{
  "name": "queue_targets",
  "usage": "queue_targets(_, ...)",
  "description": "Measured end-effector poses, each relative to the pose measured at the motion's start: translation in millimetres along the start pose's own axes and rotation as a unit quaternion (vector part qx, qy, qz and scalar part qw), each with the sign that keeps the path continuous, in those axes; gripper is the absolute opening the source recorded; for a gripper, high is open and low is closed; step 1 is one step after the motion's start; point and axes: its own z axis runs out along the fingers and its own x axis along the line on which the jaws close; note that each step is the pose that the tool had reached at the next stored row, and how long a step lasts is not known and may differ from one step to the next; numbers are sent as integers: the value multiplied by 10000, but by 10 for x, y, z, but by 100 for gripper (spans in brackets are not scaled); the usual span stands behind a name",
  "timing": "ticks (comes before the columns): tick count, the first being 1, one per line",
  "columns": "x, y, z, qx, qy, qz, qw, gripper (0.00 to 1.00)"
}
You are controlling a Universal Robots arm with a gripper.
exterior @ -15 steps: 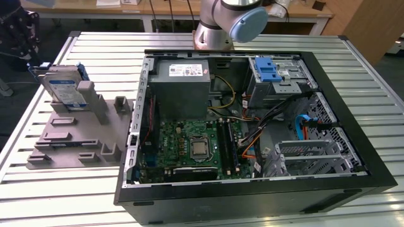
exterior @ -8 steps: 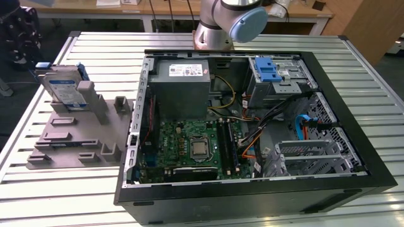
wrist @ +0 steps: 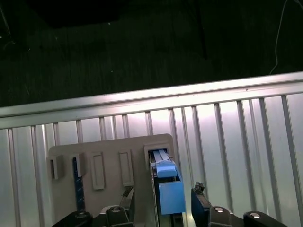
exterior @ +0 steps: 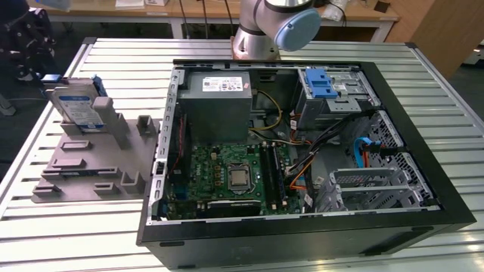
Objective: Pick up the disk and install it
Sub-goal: 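Pick up the disk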
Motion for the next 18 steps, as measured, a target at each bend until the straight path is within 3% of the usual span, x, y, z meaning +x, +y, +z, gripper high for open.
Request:
queue_targets(6,-2,-19,106,-1,3,-93,10000,59)
queue_targets(18,-24,34,308,18,5,-223,9998,59)
